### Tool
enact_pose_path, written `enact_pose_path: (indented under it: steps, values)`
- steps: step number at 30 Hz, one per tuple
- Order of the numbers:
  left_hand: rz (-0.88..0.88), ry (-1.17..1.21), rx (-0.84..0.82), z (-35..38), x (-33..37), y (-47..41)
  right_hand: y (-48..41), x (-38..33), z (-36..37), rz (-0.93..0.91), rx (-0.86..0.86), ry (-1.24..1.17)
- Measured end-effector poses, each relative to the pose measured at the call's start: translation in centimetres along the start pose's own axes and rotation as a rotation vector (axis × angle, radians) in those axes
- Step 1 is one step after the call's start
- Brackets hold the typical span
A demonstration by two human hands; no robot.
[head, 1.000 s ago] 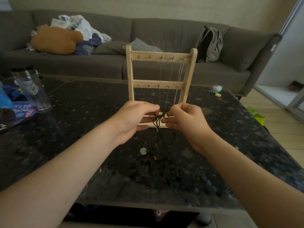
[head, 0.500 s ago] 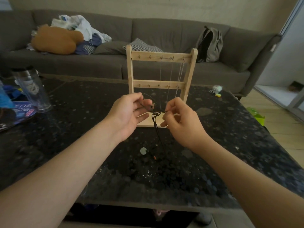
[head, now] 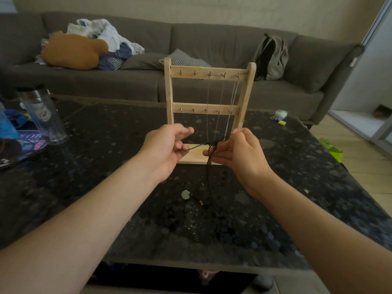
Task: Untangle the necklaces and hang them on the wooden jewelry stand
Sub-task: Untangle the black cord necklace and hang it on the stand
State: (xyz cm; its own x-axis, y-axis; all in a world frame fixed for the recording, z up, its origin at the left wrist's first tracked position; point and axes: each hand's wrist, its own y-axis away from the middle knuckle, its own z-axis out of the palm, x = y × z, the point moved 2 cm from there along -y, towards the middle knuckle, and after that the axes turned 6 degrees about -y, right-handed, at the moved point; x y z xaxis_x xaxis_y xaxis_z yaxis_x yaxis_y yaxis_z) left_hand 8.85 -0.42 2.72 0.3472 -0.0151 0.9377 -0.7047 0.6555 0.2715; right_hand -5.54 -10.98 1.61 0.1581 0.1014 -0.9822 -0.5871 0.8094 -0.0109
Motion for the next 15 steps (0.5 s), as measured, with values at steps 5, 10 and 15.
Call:
enact_pose_path:
  steps: [5,10,15]
  values:
    - [0.097,-0.423,0.007,-0.14,-0.58,-0.58,0.38,-0.31,0.20,0.029,-0.049,0.038]
    - [0.218,-0.676,0.089,-0.14,-0.64,-0.54,0.35,-0.37,0.11,0.048,-0.042,0.112]
    - [0.232,-0.740,0.114,-0.21,-0.81,-0.39,0.38,-0.54,-0.03,0.088,-0.059,0.114]
